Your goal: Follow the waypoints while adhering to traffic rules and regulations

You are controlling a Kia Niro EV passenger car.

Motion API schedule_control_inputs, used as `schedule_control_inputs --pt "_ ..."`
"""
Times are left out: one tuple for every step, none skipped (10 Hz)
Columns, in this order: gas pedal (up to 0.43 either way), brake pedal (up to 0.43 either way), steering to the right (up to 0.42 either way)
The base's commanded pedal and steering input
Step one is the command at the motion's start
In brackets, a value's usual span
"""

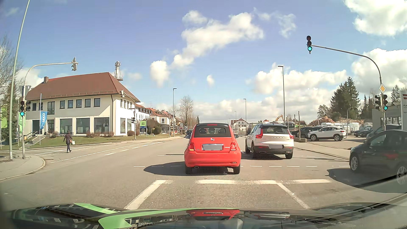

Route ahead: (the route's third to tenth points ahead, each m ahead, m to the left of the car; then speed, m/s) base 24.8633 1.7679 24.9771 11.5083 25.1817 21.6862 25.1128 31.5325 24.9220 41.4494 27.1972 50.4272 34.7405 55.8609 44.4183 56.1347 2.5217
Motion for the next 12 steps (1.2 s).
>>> schedule_control_inputs --pt "0.268 0.000 0.000" --pt "0.248 0.000 0.000" --pt "0.177 0.000 0.000" --pt "0.059 0.000 0.000" --pt "0.008 0.000 0.000" --pt "0.000 0.000 0.000" --pt "0.000 0.000 0.000" --pt "0.000 0.000 0.000" --pt "0.000 0.000 0.000" --pt "0.000 0.000 0.000" --pt "0.000 0.000 0.000" --pt "0.000 0.000 0.000"
